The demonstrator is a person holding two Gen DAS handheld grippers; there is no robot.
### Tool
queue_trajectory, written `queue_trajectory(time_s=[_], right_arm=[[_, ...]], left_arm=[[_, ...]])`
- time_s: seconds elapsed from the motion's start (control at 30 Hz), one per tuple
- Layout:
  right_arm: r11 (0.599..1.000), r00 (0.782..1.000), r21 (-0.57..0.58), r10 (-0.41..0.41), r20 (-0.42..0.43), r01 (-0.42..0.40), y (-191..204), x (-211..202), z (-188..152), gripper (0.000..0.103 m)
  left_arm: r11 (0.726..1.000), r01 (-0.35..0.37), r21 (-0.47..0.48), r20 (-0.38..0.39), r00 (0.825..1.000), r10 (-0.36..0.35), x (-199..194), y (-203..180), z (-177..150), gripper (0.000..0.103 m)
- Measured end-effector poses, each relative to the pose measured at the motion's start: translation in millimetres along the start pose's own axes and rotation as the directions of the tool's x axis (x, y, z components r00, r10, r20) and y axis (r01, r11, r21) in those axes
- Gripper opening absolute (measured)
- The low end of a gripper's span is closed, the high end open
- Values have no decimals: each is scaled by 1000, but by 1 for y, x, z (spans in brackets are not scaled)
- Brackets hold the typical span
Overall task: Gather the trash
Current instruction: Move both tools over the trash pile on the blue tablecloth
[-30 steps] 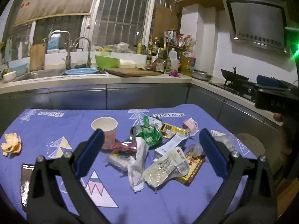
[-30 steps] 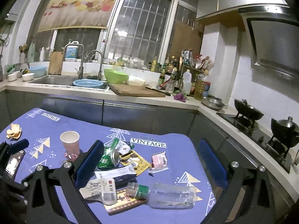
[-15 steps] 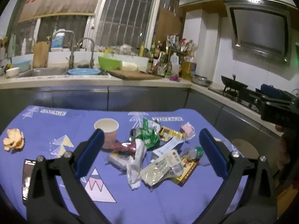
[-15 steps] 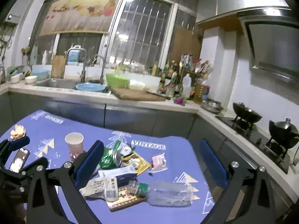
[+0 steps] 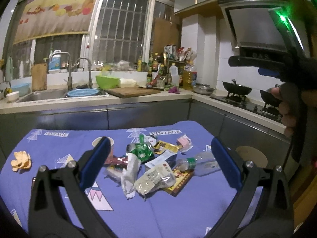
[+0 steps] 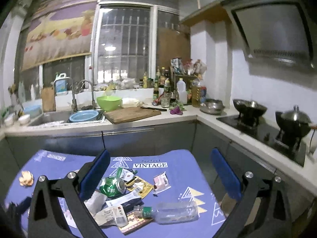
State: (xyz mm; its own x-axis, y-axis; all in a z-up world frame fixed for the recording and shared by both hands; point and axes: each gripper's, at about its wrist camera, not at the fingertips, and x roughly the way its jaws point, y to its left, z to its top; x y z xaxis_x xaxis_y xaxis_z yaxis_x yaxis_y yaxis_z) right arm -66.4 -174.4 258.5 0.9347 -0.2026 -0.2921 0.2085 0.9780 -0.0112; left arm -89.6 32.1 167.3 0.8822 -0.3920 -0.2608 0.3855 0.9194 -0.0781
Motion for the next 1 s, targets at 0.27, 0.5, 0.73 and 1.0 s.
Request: queue_trajectory(time_s=[0.27,0.5,0.73,1.0], right_arm=[[1000,999,-9,-12,-33,12,-9,-8,-18,97],[998,999,-69,10,-38,-13,-1,-9,-28,97],[992,993,-94,72,-96,-81,14,1,-53,97],[985,978,-23,164,-130,-168,9,8,-76,97]], left_arm=[[1000,-11,8,-13,1000,11,-12,-9,-8,98],[1000,-12,23,-16,1000,12,-15,-13,-11,98],[999,-20,33,-74,997,22,2,-17,-21,98],[995,-95,-18,-123,988,92,25,10,-25,98]])
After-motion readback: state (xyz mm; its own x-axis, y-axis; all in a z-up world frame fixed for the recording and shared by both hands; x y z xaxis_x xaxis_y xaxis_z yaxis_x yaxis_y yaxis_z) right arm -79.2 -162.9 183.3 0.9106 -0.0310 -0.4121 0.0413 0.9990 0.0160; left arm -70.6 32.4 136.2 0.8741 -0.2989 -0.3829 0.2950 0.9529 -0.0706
